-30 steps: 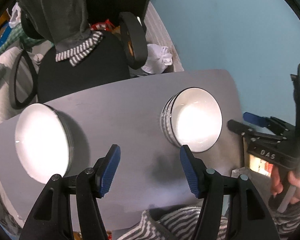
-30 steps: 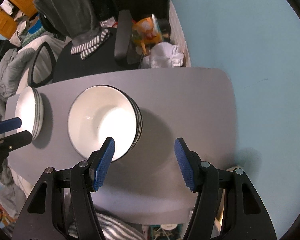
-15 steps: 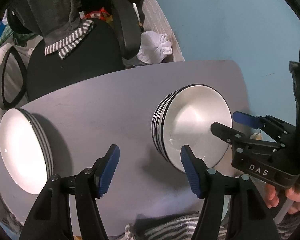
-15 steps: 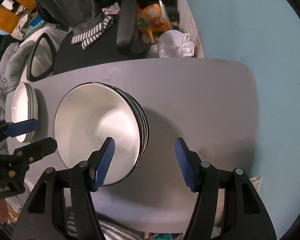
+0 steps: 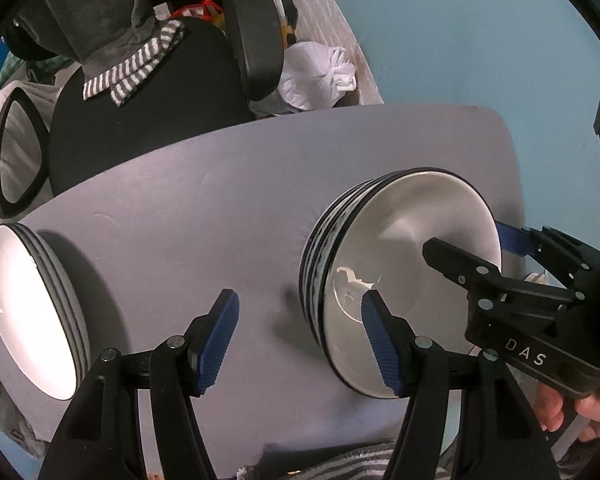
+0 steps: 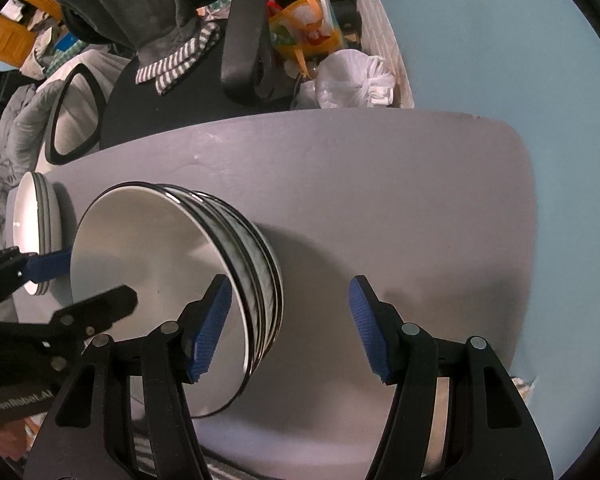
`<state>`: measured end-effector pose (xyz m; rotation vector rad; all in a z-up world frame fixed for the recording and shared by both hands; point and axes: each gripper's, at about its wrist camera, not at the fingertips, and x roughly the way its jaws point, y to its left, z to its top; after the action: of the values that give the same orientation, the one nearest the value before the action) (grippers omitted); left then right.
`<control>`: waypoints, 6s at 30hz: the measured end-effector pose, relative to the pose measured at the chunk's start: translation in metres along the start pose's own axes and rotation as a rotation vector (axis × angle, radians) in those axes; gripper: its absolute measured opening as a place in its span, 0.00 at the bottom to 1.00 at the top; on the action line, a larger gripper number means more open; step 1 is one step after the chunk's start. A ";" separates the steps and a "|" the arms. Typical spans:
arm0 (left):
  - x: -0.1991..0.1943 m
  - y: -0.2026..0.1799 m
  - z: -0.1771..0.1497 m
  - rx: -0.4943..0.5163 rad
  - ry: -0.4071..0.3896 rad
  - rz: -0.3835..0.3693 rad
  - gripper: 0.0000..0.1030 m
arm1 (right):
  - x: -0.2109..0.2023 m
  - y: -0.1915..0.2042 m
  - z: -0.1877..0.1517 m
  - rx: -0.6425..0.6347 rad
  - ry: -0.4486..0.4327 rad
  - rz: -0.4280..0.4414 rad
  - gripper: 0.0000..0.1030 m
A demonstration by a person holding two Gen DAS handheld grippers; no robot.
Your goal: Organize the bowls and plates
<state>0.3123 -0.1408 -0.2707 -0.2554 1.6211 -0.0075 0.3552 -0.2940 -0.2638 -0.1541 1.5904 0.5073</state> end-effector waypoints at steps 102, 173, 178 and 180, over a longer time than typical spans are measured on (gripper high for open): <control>-0.007 0.061 -0.023 -0.078 0.059 -0.076 0.17 | 0.010 0.058 -0.003 0.053 0.117 0.104 0.20; -0.055 0.304 -0.080 -0.369 -0.027 -0.062 0.17 | 0.059 0.325 0.037 -0.216 0.179 0.063 0.19; -0.055 0.303 -0.081 -0.368 -0.034 -0.064 0.17 | 0.061 0.325 0.038 -0.210 0.181 0.057 0.19; -0.054 0.305 -0.082 -0.381 -0.041 -0.067 0.17 | 0.061 0.325 0.037 -0.213 0.180 0.058 0.19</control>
<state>0.1853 0.1533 -0.2609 -0.5993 1.5644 0.2554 0.2542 0.0232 -0.2495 -0.3228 1.7170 0.7250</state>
